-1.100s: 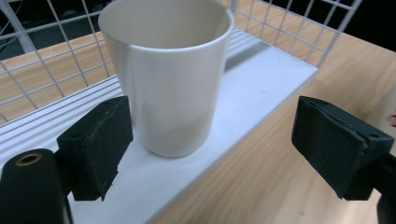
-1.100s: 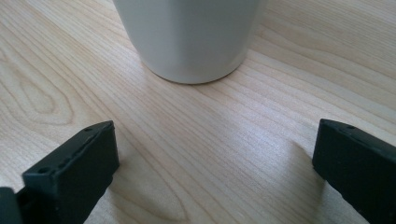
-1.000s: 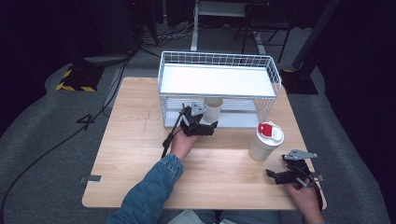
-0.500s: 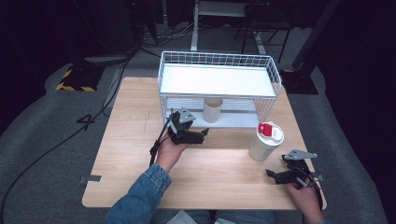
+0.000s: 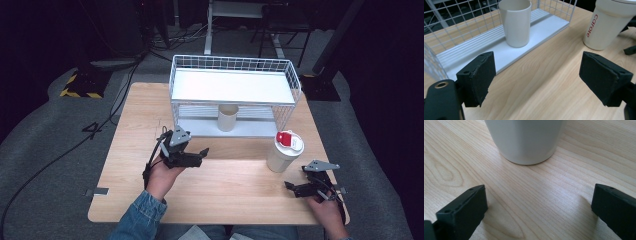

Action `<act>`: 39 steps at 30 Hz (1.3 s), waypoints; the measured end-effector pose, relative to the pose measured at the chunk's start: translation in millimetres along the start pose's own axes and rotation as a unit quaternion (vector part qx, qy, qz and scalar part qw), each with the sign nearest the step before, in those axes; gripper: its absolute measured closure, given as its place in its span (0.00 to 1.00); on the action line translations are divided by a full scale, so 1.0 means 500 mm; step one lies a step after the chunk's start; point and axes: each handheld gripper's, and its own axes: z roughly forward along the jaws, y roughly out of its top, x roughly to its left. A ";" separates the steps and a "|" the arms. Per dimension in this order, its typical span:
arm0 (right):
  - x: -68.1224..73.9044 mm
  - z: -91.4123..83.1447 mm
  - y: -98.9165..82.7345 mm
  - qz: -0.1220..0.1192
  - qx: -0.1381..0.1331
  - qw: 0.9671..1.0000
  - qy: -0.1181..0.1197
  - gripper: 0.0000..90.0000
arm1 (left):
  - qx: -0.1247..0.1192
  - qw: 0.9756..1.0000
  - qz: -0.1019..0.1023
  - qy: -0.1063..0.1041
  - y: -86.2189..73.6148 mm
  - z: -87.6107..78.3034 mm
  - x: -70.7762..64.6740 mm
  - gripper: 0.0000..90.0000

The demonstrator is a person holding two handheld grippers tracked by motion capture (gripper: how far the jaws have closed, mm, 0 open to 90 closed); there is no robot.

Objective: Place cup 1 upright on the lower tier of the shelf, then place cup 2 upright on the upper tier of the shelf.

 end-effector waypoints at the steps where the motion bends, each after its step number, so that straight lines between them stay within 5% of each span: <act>1: 0.000 0.000 0.000 0.000 0.000 1.000 0.000 0.01 | 0.002 1.000 -0.001 0.001 -0.007 -0.008 0.000 0.16; 16: 0.000 0.000 0.000 0.000 0.000 1.000 0.000 0.01 | 0.024 1.000 -0.012 -0.012 -0.096 -0.078 0.008 0.16; 23: 0.001 0.000 0.000 0.002 0.001 1.000 -0.002 0.01 | 0.050 0.998 -0.021 -0.024 -0.147 -0.077 0.005 0.16; 30: 0.000 -0.001 0.000 0.004 0.000 1.000 -0.003 0.01 | 0.085 0.996 -0.018 -0.012 -0.186 -0.055 0.004 0.16; 39: 0.000 -0.003 -0.002 0.005 0.000 1.000 -0.002 0.01 | 0.118 0.993 -0.010 -0.008 -0.208 -0.036 -0.001 0.16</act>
